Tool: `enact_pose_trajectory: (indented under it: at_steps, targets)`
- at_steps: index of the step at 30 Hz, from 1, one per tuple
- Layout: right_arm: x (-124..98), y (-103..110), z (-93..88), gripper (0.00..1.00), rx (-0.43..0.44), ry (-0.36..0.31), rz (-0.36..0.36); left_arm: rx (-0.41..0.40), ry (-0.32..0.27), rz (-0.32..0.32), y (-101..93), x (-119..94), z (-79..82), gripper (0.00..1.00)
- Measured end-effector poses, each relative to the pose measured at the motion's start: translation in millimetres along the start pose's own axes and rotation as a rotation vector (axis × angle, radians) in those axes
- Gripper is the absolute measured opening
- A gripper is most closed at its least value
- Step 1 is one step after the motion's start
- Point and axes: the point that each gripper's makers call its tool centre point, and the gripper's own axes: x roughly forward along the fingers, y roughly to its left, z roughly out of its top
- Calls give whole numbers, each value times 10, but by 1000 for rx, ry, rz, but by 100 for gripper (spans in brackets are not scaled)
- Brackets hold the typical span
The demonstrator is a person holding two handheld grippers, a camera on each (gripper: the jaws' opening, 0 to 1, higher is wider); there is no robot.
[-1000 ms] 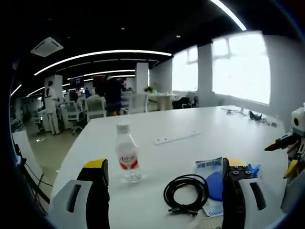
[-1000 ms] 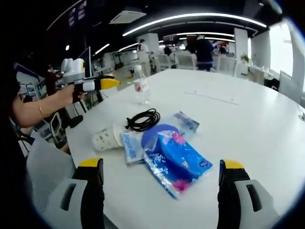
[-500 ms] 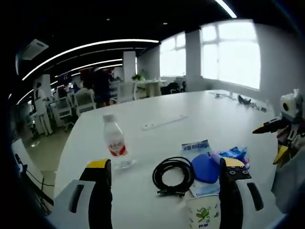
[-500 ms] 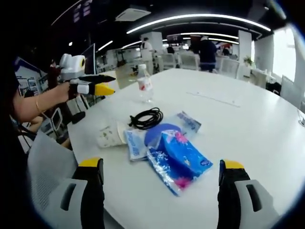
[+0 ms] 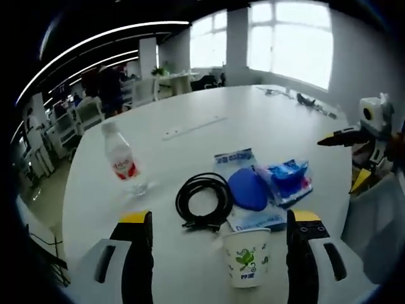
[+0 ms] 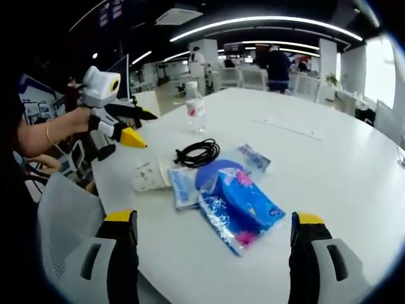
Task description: Arrange the tabletop items into an orderly group along one side of the table until the central work area is clear of visible clutter.
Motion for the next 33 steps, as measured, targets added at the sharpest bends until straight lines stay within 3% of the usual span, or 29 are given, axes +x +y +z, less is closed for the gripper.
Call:
enact_pose_trajectory:
  at_steps: [10, 21, 33]
  targets:
    - [-7, 2, -40, 100, -7, 13, -6, -16, 124, -80, -195, 95, -225, 76]
    - [8, 13, -96, 100, -12, 30, -8, -26, 245, -116, -288, 182, -431, 63]
    - [29, 11, -130, 100, -10, 39, -9, -76, 375, -140, -343, 276, -657, 57]
